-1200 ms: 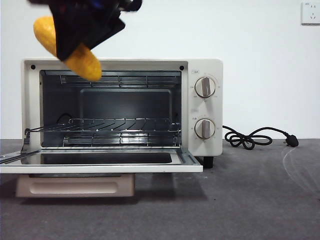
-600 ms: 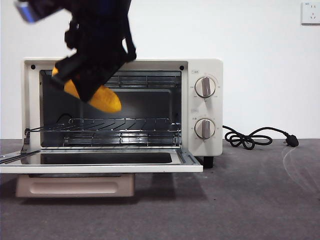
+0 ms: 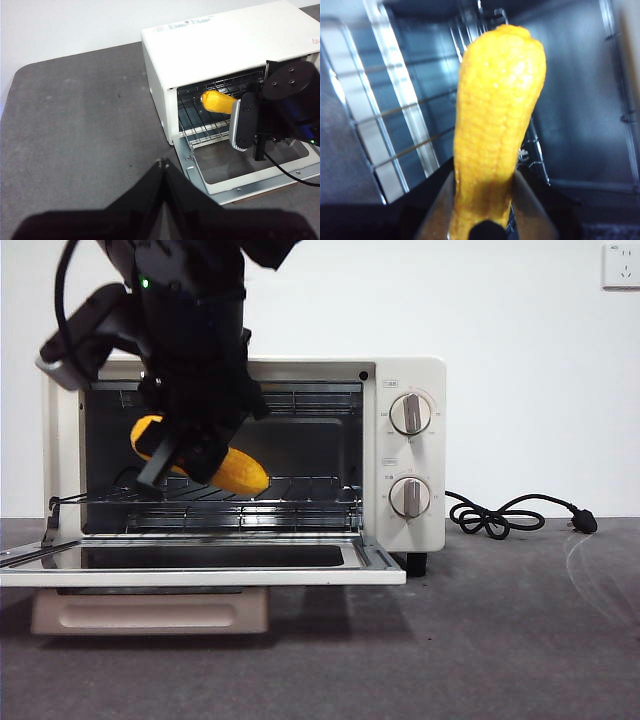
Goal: Take the corn from the table,put the corn in the oven
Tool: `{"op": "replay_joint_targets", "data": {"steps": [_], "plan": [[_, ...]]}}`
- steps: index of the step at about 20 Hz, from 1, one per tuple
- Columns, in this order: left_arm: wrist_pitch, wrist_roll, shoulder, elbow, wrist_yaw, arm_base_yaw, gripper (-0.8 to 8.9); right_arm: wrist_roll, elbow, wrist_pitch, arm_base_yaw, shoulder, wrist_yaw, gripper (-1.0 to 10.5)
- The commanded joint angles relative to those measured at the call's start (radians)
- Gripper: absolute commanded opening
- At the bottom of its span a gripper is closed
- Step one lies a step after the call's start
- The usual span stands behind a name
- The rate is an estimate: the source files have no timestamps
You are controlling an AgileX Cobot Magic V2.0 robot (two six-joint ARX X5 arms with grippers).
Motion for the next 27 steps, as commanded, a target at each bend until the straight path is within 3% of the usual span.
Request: {"op": "replay_joint_targets", "data": {"steps": [1,10,17,20,27], "plan": [[0.004,-0.01,-0.004,-0.005,0.0,-0.002,-0.05,-0.006,0.001,0.006,-0.003,0.018,0.009,0.1],[0.003,-0.01,-0.004,-0.005,0.006,-0.002,-0.05,0.033,0.001,-0.004,-0.003,0.018,0.0,3.0],[0.003,-0.01,-0.004,-0.005,0.008,-0.002,-0.05,0.066,0.001,-0.019,-0.003,0.018,-0.009,3.4],[0.003,-0.01,-0.004,-0.005,0.008,-0.002,-0.05,0.078,0.001,-0.019,-0.003,0.018,-0.009,4.5],[0.003,-0.01,-0.004,-0.005,0.008,-0.002,-0.05,0.092,0.001,-0.033,-0.001,0.018,0.023,4.4]]}}
